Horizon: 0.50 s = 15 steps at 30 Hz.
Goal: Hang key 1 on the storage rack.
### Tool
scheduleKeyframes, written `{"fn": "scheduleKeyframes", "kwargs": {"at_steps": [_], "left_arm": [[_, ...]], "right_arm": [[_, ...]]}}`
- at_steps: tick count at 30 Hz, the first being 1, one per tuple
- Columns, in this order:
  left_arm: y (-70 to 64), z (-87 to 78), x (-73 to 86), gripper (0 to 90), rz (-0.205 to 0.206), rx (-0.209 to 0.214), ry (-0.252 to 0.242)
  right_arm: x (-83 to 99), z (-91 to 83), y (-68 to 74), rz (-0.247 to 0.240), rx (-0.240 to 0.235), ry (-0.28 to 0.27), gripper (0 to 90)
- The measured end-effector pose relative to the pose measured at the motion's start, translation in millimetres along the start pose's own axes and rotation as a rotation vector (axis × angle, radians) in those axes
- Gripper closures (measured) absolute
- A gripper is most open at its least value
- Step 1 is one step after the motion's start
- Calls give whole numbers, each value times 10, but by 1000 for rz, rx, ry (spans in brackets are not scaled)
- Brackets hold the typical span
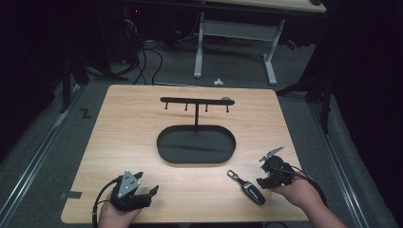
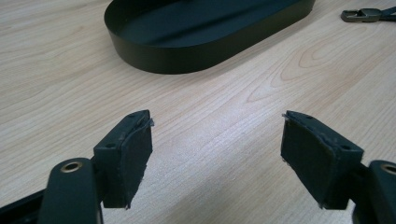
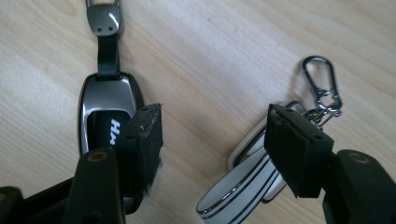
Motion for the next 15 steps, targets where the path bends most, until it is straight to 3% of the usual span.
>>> {"fn": "scheduleKeyframes", "kwargs": {"at_steps": [4,11,15], "left_arm": [[-1,-10,-7,253,4,-1,-2],[-18,3,-1,252,6,7,4],[-29,9,0,252,14,11,10]], "right_arm": [[-19,24,11,-14,-17,59,371],[-120,-1,69,-85,-14,127,358],[-205,-35,155,-115,-39,134,327]]}}
Point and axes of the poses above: each handheld gripper's, and its own axes: z roughly forward along the jaws, x roughly out of its underside, y roughly to its left, the point moved 10 cm from there along z, roughly forward along the jaws, and after that the axes turned 7 degrees about x, right-handed, at the moved point
